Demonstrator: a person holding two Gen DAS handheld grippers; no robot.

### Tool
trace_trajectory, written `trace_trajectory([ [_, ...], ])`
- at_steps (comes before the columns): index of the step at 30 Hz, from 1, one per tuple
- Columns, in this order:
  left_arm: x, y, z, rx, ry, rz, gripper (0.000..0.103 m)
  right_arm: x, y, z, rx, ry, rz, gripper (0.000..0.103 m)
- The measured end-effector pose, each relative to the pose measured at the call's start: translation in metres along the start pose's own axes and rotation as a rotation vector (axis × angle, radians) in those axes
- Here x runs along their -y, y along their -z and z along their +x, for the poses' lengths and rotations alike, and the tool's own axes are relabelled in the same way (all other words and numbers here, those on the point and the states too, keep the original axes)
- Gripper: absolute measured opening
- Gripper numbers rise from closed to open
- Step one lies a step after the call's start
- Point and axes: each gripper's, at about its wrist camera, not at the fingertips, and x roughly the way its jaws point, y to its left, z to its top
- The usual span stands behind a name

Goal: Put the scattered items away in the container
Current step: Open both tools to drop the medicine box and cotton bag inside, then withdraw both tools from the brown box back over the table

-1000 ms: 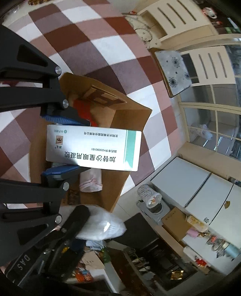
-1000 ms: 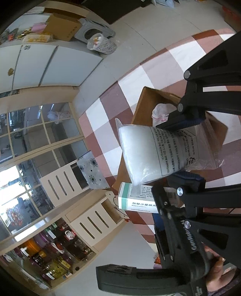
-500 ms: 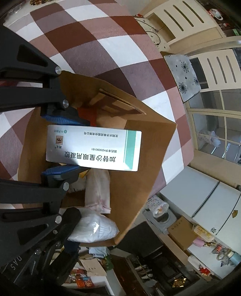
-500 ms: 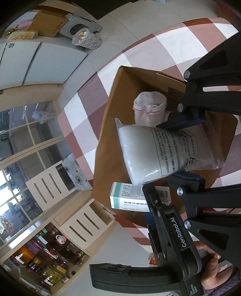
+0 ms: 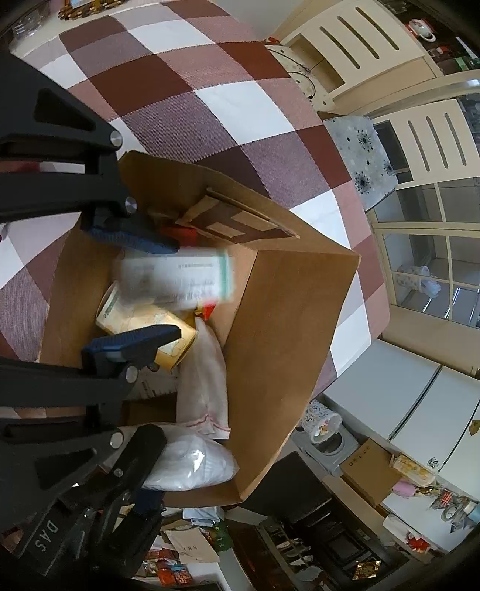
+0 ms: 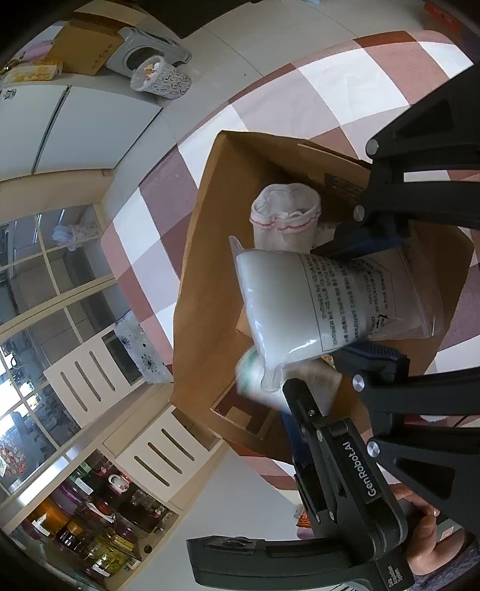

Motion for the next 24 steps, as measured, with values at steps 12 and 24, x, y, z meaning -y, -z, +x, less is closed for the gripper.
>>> trace_trajectory([
  [12,0.005,0.008,-0.017,0.028,-0.028,0.017,0.055,0.006,-0.003,-0.007,-0.025,-0.02,0.067,0.046],
  [24,0.015,0.054,-0.061,0.08,-0.04,0.036,0.061,0.003,0.008,-0.038,0.002,-0.009,0.05,0.051],
])
